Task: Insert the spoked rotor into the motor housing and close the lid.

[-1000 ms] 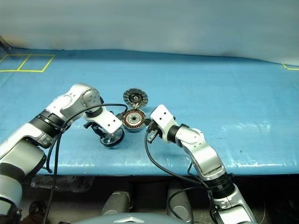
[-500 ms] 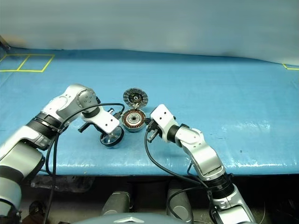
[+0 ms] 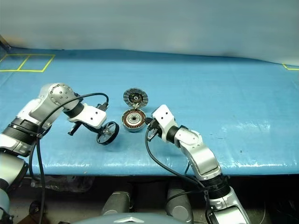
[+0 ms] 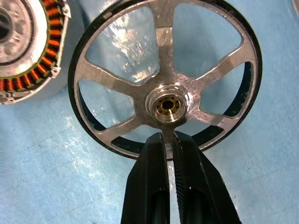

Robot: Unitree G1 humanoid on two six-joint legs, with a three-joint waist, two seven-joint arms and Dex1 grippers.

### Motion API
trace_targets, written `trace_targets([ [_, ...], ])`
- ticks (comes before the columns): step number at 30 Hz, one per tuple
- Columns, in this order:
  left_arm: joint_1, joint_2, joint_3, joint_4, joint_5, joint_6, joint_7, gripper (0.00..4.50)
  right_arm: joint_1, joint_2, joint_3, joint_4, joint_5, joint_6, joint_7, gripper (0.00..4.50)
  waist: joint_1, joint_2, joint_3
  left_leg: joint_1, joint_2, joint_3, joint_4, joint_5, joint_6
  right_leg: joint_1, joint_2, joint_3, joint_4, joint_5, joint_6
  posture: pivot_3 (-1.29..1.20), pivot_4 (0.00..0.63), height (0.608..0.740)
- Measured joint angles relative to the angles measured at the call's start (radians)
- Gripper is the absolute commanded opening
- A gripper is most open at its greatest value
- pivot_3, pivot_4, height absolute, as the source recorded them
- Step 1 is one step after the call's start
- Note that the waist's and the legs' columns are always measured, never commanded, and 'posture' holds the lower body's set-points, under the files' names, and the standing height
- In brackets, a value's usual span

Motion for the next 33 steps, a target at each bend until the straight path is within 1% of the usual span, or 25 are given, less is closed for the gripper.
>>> trace_targets([
  [3,-0.001,-0.003,0.042,0.047,-0.006,0.000,0.022,0.06,0.021,0.009,-0.001,0.034,0.005,-0.060,0.011,0.00,0.000,0.000,0.000,0.001,0.000,0.000,0.000,0.000,0.000,0.000,0.000,0.000,0.001,0.000,0.000,0.00,0.150,0.740],
  [6,-0.015,-0.037,0.076,0.114,-0.010,-0.002,0.060,0.06,0.046,0.013,-0.003,0.069,0.009,-0.119,0.030,0.00,0.001,0.000,0.000,0.001,0.000,0.000,0.001,0.000,0.000,0.000,0.000,0.000,0.001,0.000,0.000,0.00,0.150,0.740],
  [13,-0.083,-0.122,0.088,0.249,0.000,-0.070,0.128,0.06,0.088,0.040,-0.035,0.162,0.043,-0.272,0.081,0.00,0.002,0.000,0.000,0.001,0.000,0.000,0.001,0.000,0.000,0.001,0.000,0.001,0.001,0.000,0.000,0.00,0.150,0.740],
  [21,-0.196,-0.199,0.087,0.389,0.023,-0.120,0.130,0.06,0.128,0.019,-0.053,0.178,0.089,-0.298,0.160,0.00,0.001,0.000,0.000,0.001,0.000,0.000,0.001,0.000,0.000,0.001,0.001,0.001,0.001,0.000,0.000,0.00,0.150,0.740],
  [25,-0.221,-0.227,0.086,0.452,0.041,-0.138,0.129,0.06,0.138,0.019,-0.055,0.178,0.089,-0.308,0.166,0.00,0.000,0.000,0.000,0.001,0.000,0.000,0.001,0.000,0.000,0.001,0.001,0.001,0.001,0.000,0.000,0.00,0.150,0.740],
  [33,-0.278,-0.287,0.081,0.544,0.080,-0.184,0.123,0.06,0.155,0.021,-0.046,0.216,0.065,-0.385,0.177,0.00,0.003,0.000,0.000,0.001,0.000,0.000,0.001,0.000,0.000,0.001,0.001,0.001,0.001,0.001,0.001,0.00,0.150,0.740],
])
